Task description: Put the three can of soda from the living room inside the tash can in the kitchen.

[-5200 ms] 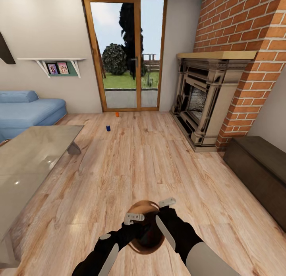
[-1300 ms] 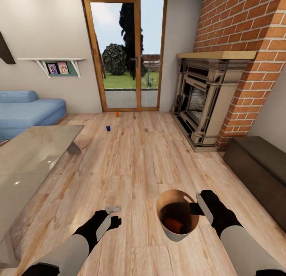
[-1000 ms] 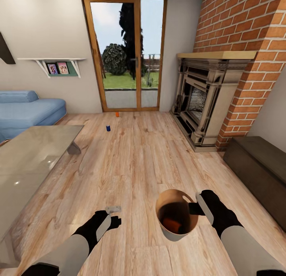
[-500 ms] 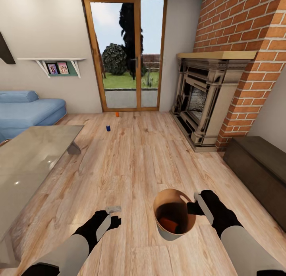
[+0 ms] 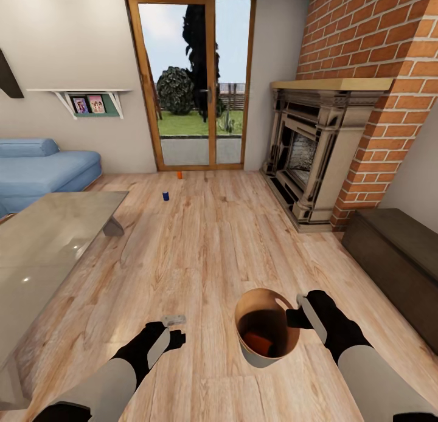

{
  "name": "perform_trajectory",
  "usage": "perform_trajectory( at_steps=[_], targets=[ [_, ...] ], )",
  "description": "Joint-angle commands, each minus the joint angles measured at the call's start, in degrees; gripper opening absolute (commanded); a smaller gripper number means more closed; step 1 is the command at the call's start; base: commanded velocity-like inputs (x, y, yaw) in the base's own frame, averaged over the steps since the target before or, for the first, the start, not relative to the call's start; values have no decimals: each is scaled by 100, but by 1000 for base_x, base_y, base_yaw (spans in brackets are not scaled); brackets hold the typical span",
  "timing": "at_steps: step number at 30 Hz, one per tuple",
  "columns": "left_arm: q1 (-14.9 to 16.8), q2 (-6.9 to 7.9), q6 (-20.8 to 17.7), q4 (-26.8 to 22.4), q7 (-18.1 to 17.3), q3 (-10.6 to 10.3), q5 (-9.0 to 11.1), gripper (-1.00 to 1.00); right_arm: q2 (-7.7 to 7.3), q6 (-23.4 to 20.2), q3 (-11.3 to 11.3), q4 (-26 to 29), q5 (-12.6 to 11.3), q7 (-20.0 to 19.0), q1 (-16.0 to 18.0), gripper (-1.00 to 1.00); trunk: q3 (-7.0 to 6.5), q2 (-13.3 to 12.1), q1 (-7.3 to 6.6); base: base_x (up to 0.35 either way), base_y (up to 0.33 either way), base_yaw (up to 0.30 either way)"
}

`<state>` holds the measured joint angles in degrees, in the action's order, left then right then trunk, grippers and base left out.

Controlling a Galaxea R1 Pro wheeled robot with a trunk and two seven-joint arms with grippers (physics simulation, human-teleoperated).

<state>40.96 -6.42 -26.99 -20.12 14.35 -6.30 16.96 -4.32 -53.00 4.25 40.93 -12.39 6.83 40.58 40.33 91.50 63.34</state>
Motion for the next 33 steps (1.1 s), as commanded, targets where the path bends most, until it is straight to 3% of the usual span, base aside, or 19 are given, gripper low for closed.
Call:
perform_trajectory(
  at_steps=[1,16,26,33],
  targets=[
    [0,0,0,0,-1,-1,0,100,1,9,-3,2,-86,-26,2,-100,-1,0,0,0,0,0],
    [0,0,-18,8,13,-25,-20,100,-38,8,0,-20,-54,-2,-32,-100,-1,0,0,0,0,0],
    [-13,0,-16,233,15,-46,-18,100,-418,188,-17,-578,69,-137,-120,-100,-1,0,0,0,0,0],
    [-43,6,3,327,13,-52,-18,100,-642,548,-14,-995,106,-657,-194,-100,-1,0,0,0,0,0]
  ],
)
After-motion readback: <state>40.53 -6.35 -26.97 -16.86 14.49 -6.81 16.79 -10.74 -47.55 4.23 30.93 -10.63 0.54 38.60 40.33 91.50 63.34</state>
